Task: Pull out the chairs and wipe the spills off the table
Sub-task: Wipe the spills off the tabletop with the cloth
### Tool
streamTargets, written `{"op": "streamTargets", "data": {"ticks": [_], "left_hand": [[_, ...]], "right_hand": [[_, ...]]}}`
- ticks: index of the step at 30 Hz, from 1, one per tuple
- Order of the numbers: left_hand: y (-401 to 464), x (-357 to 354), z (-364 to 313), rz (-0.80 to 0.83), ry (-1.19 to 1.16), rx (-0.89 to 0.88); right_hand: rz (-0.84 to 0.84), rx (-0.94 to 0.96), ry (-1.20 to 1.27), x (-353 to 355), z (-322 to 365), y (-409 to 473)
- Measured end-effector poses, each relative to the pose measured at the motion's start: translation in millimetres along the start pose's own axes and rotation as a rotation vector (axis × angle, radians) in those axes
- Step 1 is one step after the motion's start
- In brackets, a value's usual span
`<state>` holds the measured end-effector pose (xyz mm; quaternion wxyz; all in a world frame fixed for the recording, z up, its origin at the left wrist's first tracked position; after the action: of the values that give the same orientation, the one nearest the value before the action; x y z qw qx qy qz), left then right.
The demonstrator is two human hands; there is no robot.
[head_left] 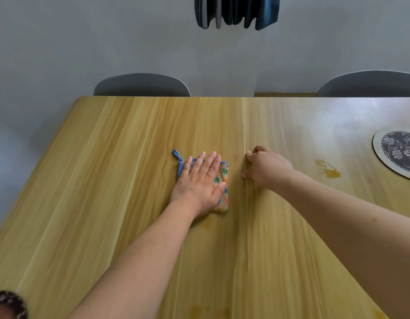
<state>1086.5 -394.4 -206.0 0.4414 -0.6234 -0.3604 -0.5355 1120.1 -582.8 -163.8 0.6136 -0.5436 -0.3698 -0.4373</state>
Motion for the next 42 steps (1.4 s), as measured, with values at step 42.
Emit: {"op": "streamTargets", "data": {"ticks": [42], "left_hand": [[-147, -27, -35, 0.0, -0.012, 0.062]], "right_hand": [[0.447, 0.039, -0.431, -51, 23, -172]]}}
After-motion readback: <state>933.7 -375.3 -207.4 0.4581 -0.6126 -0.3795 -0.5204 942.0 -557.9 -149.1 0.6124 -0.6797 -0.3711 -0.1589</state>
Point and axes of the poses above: each hand's wrist, its own y-axis towards the middle knuckle, its own x-axis out of the back of the hand, z = x × y, the point moved 1 cm from there along y, towards the middle knuckle, and after that the axes turned 4 degrees about -z, right-handed, at the moved point
